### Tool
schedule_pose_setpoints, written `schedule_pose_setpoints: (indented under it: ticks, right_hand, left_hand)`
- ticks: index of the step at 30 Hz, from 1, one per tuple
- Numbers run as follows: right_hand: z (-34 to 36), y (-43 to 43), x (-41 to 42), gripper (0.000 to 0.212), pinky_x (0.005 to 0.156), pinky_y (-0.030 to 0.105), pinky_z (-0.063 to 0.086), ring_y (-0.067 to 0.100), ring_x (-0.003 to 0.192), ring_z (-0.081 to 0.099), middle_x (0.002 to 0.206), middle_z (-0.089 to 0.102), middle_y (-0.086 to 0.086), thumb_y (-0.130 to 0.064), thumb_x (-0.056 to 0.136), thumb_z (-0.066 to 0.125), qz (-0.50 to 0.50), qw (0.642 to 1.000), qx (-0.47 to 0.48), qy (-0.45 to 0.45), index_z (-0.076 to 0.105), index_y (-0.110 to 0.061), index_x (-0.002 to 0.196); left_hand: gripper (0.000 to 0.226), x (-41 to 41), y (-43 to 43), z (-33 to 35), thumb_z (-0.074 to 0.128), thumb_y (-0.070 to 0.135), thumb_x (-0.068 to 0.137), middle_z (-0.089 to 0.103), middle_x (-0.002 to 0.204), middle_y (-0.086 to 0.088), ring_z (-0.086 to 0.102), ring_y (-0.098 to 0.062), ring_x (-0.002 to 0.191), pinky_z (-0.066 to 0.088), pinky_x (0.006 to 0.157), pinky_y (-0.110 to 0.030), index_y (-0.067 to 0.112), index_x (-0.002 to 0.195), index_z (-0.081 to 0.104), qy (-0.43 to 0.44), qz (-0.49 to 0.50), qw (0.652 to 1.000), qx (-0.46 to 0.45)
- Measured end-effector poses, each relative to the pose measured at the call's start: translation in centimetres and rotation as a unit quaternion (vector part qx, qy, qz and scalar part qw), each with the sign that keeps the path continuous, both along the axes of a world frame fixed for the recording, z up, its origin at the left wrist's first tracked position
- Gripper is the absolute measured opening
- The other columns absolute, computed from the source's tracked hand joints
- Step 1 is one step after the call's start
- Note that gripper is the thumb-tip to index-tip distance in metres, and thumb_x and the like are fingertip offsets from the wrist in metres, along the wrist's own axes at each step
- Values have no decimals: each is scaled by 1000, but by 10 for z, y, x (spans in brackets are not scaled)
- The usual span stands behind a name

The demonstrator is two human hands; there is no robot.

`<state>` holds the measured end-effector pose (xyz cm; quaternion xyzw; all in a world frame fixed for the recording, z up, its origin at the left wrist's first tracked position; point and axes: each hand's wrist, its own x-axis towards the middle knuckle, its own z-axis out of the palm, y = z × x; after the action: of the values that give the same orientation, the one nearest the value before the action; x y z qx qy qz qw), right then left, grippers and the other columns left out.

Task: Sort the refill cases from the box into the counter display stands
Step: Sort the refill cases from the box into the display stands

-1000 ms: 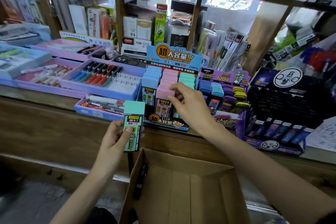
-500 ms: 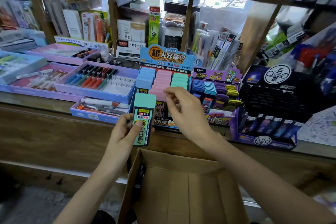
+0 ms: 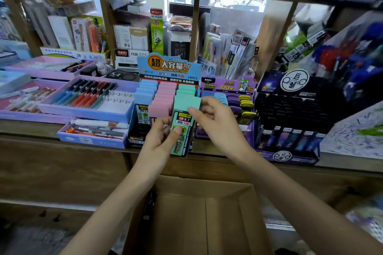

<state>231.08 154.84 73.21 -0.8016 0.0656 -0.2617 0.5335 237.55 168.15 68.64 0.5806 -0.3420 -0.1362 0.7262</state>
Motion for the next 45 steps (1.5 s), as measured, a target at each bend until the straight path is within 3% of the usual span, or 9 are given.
schedule_pose_setpoints:
  ticks: [5, 10, 13, 16, 27, 36, 38, 41, 45]
  right_hand:
    - [12, -17, 6, 9, 56, 17, 50, -4, 66, 62, 85, 69, -9, -14, 91, 59, -5, 999, 26, -30, 56, -23, 90]
    - [10, -26, 12, 13, 75, 23, 54, -2, 84, 64, 92, 67, -13, -15, 91, 60, -36, 997, -12, -64, 56, -28, 90]
    - [-9, -22, 16, 10, 76, 18, 52, -5, 85, 61, 92, 64, -19, -19, 90, 61, -54, 995, -66, -45, 57, -23, 98]
    - [-26, -19, 18, 16, 77, 21, 51, -1, 85, 60, 95, 67, -7, -22, 90, 62, -63, 993, -100, -26, 59, -17, 105]
    - [-34, -11, 24, 20, 81, 23, 52, 8, 91, 63, 101, 68, -1, -19, 90, 62, -66, 993, -94, -6, 60, -10, 107]
    - [-35, -20, 24, 18, 64, 12, 41, 0, 75, 55, 92, 64, -4, -21, 91, 60, -94, 984, -149, 35, 62, -14, 107]
    - [-35, -17, 26, 21, 66, 11, 43, 0, 74, 54, 97, 66, -1, -23, 90, 61, -93, 973, -202, 62, 62, -13, 109]
    - [-33, -10, 29, 26, 70, 34, 51, 19, 80, 60, 94, 66, 6, -32, 91, 58, -136, 933, -320, 90, 61, -8, 104]
    - [-30, -7, 28, 33, 54, 30, 32, 31, 80, 62, 85, 63, 8, -43, 93, 51, -205, 864, -446, 110, 49, -11, 86]
  left_hand:
    - [22, 11, 5, 4, 51, 30, 84, 65, 103, 6, 61, -4, 99, 49, 82, -17, 23, 105, 53, -80, 34, 995, 47]
    - [14, 39, 31, -6, 55, 18, 92, 62, 101, 11, 60, -5, 98, 47, 80, -18, 31, 98, 52, -145, 165, 971, 95]
    - [21, 50, 40, -18, 58, 20, 90, 60, 109, 5, 55, -9, 106, 42, 85, -23, 19, 110, 54, -216, 229, 931, 187]
    - [37, 53, 40, -31, 60, 21, 90, 57, 120, -7, 51, -19, 114, 40, 90, -30, 6, 123, 52, -281, 224, 890, 279]
    - [35, 55, 40, -48, 58, 22, 91, 58, 117, -6, 51, -23, 112, 49, 83, -42, 11, 123, 52, -299, 192, 871, 340]
    - [36, 58, 44, -49, 57, 24, 91, 57, 122, -3, 51, -18, 115, 50, 85, -42, 15, 126, 50, -300, 180, 871, 345]
    - [37, 58, 44, -49, 57, 24, 91, 56, 123, -3, 50, -17, 115, 49, 87, -41, 16, 127, 49, -297, 177, 872, 345]
    - [38, 57, 43, -49, 57, 23, 92, 56, 124, -4, 49, -18, 117, 48, 89, -42, 15, 128, 49, -291, 172, 875, 346]
    - [35, 51, 46, -43, 56, 20, 92, 56, 122, -6, 50, -21, 116, 47, 89, -40, 11, 125, 52, -304, 179, 875, 331]
